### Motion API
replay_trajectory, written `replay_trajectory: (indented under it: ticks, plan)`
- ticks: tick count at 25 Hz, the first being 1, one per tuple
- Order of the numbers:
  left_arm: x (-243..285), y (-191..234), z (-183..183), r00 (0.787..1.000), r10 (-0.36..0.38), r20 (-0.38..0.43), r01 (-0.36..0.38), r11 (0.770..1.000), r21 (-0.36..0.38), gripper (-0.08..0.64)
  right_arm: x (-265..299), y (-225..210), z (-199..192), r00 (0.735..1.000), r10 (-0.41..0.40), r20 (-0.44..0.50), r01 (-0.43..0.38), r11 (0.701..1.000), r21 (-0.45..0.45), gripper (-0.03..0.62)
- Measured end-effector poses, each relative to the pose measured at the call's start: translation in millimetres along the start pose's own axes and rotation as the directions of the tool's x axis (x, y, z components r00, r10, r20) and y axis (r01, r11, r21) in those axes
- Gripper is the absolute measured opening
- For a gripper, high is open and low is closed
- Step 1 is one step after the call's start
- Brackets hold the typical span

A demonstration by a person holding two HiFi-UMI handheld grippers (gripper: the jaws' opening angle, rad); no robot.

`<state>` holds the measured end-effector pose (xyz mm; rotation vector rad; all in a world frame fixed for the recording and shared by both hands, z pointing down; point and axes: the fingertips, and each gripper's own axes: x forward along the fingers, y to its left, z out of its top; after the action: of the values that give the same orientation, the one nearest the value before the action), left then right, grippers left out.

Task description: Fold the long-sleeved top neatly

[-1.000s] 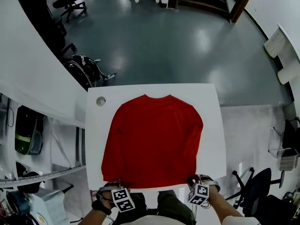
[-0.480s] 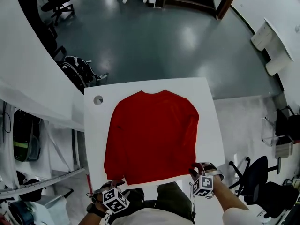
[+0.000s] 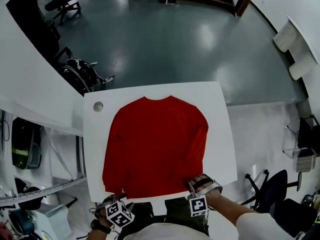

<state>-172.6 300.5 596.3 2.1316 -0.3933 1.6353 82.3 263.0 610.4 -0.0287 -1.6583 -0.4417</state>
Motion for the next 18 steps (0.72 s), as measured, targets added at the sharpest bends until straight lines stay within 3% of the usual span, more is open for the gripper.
replay_trajectory:
  ticks: [4,6,11,13,17,18]
  plan:
    - [19,-7,-7,0.997,0.006,-0.075,-0.006,1.0,0.001,0.183,4,-12,2,0.999,-0.003,0.036,0.003,1.0,0.018,0.057]
    - [24,-7,-9,0.996,0.018,-0.092,-0.018,1.0,-0.004,0.183,6,-21,-2,0.996,-0.025,0.085,0.019,0.997,0.077,0.052]
    - [28,-3,-12,0.992,0.029,-0.125,-0.028,1.0,0.008,0.152,-21,-40,-4,0.967,0.002,0.256,-0.069,0.965,0.252,0.054]
    - [28,-1,-11,0.989,0.033,-0.142,-0.03,0.999,0.023,0.143,-35,-55,-12,0.947,-0.015,0.321,-0.107,0.928,0.358,0.052]
    - [29,-2,-12,0.984,0.036,-0.174,-0.027,0.998,0.056,0.137,-69,-89,-40,0.888,-0.078,0.453,-0.234,0.771,0.592,0.052]
    - [29,-2,-13,0.983,0.04,-0.181,-0.029,0.998,0.064,0.137,-77,-95,-49,0.878,-0.091,0.469,-0.249,0.751,0.612,0.042]
